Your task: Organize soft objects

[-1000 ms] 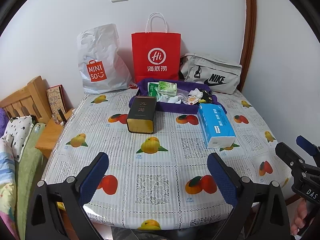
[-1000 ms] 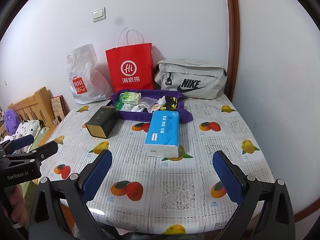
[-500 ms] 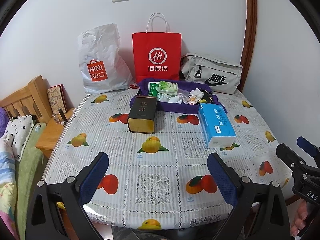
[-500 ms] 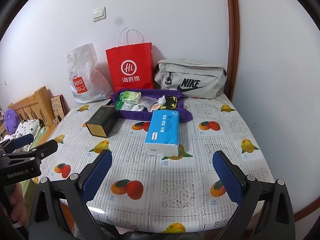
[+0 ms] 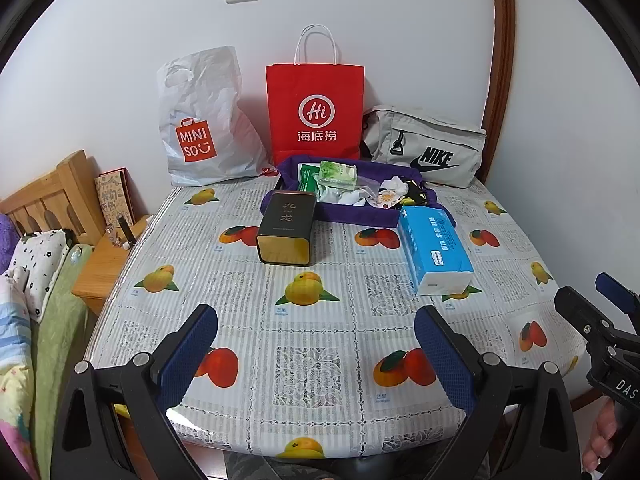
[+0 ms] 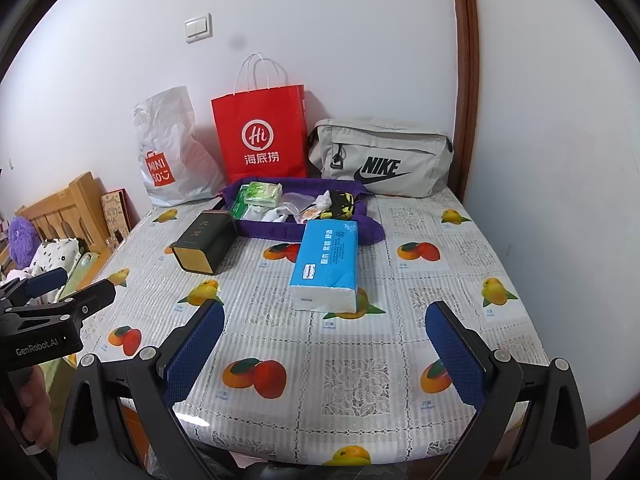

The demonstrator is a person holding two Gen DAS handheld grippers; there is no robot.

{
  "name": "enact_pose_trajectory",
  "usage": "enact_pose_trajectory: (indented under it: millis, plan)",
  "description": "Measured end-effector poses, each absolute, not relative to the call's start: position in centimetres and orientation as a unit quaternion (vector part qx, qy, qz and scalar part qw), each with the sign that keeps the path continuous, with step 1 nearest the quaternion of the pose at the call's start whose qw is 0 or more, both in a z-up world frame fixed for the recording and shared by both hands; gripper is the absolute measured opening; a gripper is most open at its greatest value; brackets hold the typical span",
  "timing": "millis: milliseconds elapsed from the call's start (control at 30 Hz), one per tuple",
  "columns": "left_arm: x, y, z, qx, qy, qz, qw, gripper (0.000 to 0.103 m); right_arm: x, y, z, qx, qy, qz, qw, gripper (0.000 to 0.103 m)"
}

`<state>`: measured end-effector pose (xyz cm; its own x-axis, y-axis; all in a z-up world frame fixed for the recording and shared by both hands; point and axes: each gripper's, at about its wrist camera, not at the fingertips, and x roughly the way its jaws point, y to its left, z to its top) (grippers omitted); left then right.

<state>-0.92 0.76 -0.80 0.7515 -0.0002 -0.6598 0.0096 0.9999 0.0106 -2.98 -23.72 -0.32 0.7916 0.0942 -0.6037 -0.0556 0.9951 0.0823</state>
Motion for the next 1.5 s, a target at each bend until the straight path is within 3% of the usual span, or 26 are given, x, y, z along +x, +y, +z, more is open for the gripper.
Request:
enact_pose_trajectory:
  millis: [1500]
  plan:
    - [-1.01,0.92,-0.53,0.003,0.353,0.006,0.936,0.100,-2.85,-23.77,-0.17,0.023,0.320,0.047,0.946,0.100]
